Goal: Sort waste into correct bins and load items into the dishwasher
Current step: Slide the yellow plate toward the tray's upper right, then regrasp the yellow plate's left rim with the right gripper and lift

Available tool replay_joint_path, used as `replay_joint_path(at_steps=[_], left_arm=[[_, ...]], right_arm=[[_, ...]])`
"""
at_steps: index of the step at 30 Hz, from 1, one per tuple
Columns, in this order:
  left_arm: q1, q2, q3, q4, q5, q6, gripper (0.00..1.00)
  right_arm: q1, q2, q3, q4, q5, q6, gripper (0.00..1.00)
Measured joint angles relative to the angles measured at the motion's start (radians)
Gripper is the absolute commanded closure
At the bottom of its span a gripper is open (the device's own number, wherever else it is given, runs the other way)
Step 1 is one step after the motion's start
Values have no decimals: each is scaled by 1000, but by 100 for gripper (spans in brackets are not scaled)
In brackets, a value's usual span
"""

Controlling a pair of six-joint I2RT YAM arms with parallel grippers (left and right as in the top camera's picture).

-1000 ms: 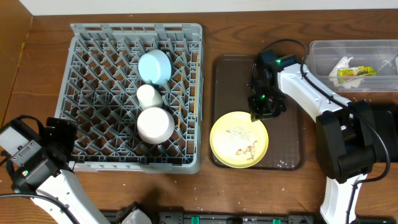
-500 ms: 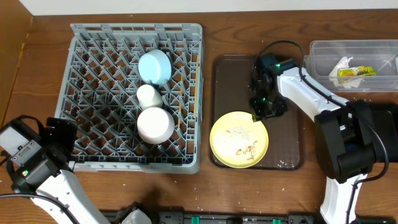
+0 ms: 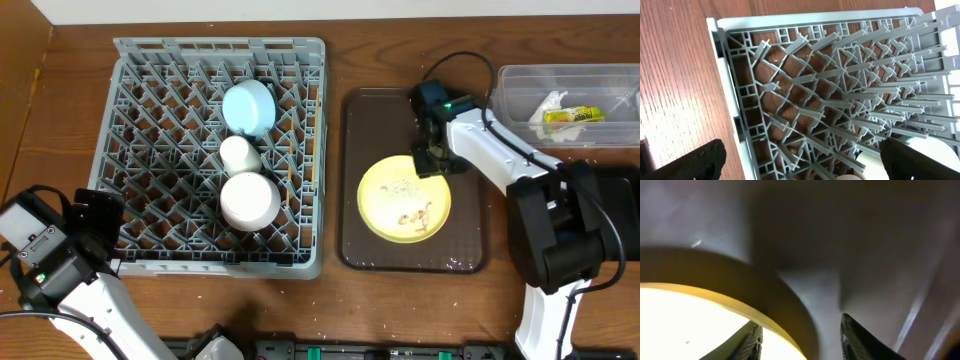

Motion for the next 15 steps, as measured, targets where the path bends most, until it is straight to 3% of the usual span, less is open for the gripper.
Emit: replay_joint_path(at_steps=[3, 7, 11, 15], left_arm=[[0, 0, 0, 0, 0, 0, 0], [0, 0, 0, 0, 0, 0, 0], [0, 0, 0, 0, 0, 0, 0], [0, 0, 0, 0, 0, 0, 0]], right_arm=[[-22, 0, 1, -1, 45, 10, 50], [-58, 0, 44, -57, 81, 16, 56], [-80, 0, 185, -166, 75, 13, 57], [-82, 0, 344, -284, -27, -39, 52]])
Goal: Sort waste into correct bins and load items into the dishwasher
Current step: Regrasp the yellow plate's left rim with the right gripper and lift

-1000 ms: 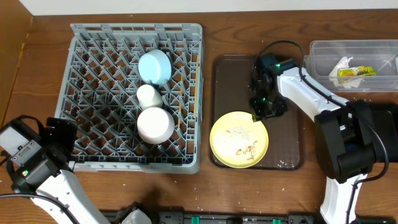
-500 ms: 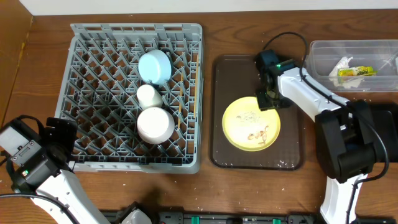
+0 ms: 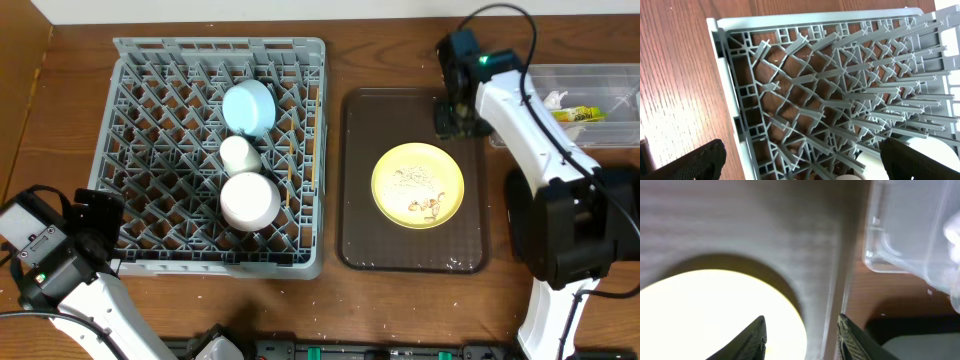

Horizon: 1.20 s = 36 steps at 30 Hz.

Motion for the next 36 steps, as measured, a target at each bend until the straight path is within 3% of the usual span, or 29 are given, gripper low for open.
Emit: replay_joint_path(at_steps=[5, 6, 9, 12, 17, 27, 34, 36], left_arm=[[0, 0, 0, 0, 0, 0, 0], [0, 0, 0, 0, 0, 0, 0], [0, 0, 0, 0, 0, 0, 0], [0, 0, 0, 0, 0, 0, 0], [0, 0, 0, 0, 0, 0, 0], [0, 0, 0, 0, 0, 0, 0], [0, 0, 0, 0, 0, 0, 0], [0, 0, 0, 0, 0, 0, 0]], right_arm=[[47, 0, 62, -84, -224, -153, 39], [69, 0, 55, -89, -253, -178, 33], [146, 0, 13, -79, -306, -225, 1], [225, 0, -72, -33, -322, -246, 1], [344, 0, -208, 30, -249, -202, 10], [441, 0, -272, 95, -156, -166, 52], [451, 0, -326, 138, -111, -159, 62], [451, 0, -342, 147, -105, -161, 70]])
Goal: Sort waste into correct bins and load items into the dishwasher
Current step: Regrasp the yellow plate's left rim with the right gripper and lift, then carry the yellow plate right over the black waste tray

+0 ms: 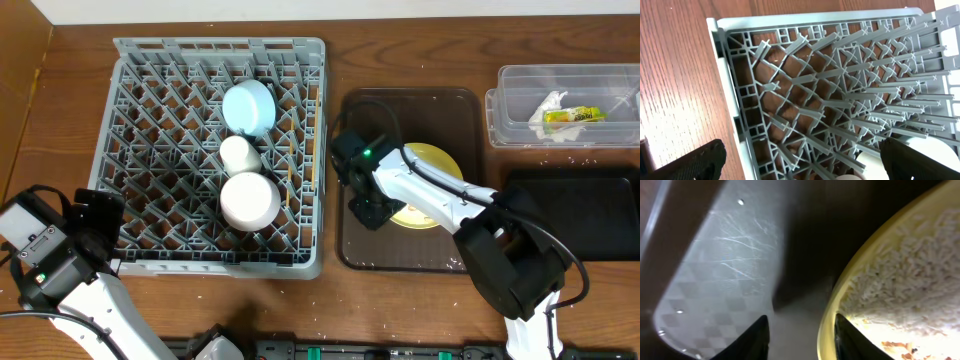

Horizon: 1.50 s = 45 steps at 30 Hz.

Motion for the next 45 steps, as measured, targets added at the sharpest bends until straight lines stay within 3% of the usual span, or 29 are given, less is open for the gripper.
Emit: replay_joint_path(at_steps=[8, 13, 30, 45], left_arm=[[0, 0, 0, 0, 0, 0, 0], [0, 0, 0, 0, 0, 0, 0], [0, 0, 0, 0, 0, 0, 0], [0, 0, 0, 0, 0, 0, 0]], right_arm=[[3, -1, -32, 40, 51, 7, 83], [24, -6, -40, 47, 98, 23, 99], [151, -9, -47, 79, 320, 82, 99], [157, -3, -33, 39, 495, 135, 99]])
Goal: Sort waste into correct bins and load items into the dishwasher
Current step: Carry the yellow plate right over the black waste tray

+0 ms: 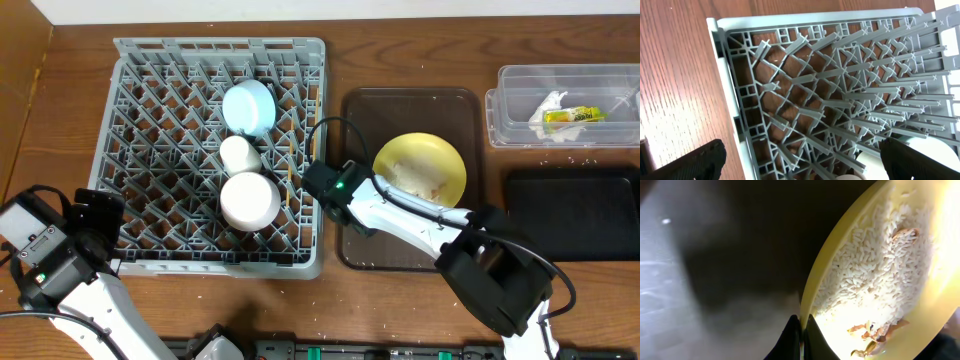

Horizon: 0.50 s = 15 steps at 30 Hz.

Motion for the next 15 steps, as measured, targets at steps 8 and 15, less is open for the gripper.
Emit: replay_joint_path(at_steps=[8, 15], left_arm=[[0, 0, 0, 0, 0, 0, 0], [0, 0, 0, 0, 0, 0, 0]], right_arm=[[0, 2, 48, -21, 77, 27, 99], [-5, 3, 177, -93, 149, 135, 99]])
